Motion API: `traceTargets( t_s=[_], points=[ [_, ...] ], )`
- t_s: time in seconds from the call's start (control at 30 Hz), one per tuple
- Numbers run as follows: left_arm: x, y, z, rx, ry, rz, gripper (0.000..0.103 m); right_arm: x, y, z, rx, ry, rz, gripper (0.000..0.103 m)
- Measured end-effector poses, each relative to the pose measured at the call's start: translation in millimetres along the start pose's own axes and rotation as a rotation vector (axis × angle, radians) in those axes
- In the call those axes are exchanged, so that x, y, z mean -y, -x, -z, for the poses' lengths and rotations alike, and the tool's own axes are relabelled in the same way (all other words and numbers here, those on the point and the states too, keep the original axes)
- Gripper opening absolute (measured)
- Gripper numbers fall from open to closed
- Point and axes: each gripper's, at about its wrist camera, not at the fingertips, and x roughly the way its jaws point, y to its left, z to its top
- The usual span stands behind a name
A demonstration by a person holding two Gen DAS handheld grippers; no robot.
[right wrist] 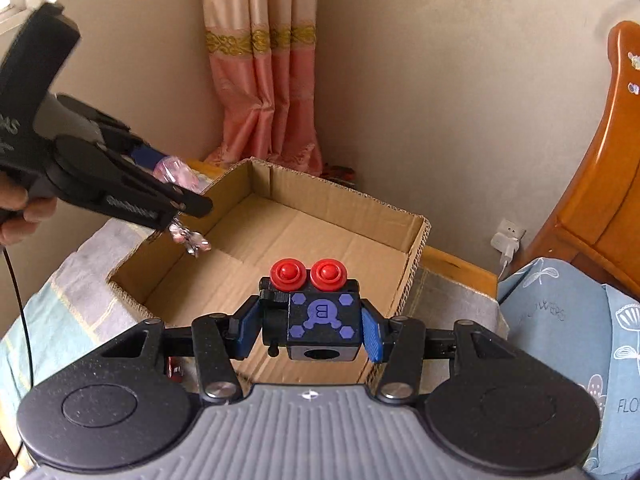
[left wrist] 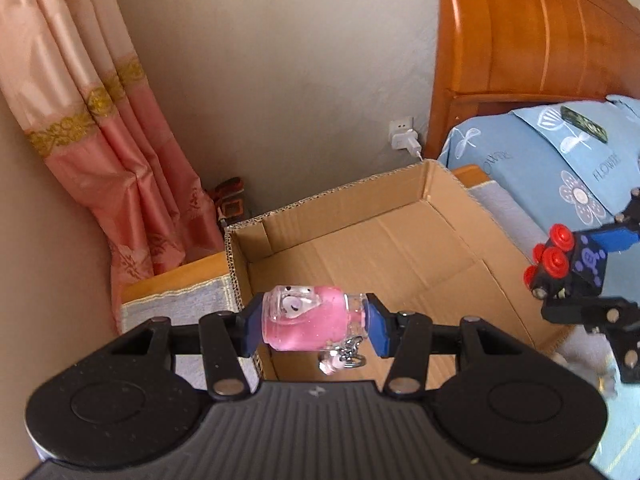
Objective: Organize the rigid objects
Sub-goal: 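Carry both items into the cardboard box and open both tools to release them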
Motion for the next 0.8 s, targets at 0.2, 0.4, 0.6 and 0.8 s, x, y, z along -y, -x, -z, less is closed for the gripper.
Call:
traceTargets(
  t_s=[0.2, 0.4, 0.6, 0.8],
  points=[
    [-10.4, -33.2, -13.5, 0.0, 0.084, -0.037, 0.087, 3.6, -24.0, -14.5, -0.02, -0.04, -0.004, 0.056],
    [-16.5, -26.7, -10.9, 0.041, 0.106, -0.061, 0.092, 5.6, -40.1, -17.8, -0.04, -0.046, 0.001, 0.056],
    [-14.3, -10.6, 1.9, 0.058, 0.065, -0.077, 0.092, 10.9, -58.0, -26.5, -0.057, -0.074, 0.008, 0.056],
    [-6.7, 7.5, 20.2, 0.073, -0.009, -0.084, 0.098, 15.8, -65.6, -37.7, -0.029, -0.11, 0.032, 0.082]
  ],
)
